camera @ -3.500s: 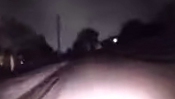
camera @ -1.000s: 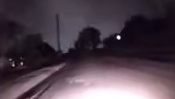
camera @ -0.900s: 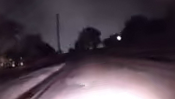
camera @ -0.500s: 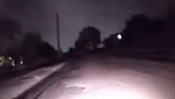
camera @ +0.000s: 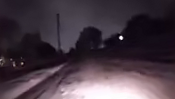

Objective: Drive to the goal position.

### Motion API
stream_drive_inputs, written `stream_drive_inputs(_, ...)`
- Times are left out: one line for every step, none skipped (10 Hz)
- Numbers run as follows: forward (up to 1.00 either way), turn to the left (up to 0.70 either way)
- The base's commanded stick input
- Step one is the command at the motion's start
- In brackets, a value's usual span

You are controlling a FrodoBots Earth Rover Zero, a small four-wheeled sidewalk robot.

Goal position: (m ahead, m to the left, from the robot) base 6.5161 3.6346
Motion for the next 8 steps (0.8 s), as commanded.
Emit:
stream_drive_inputs(0.7, 0.0)
stream_drive_inputs(0.7, 0.0)
stream_drive_inputs(0.7, 0.0)
stream_drive_inputs(0.7, 0.0)
stream_drive_inputs(0.7, 0.0)
stream_drive_inputs(0.7, 0.0)
stream_drive_inputs(0.7, 0.0)
stream_drive_inputs(0.7, 0.0)
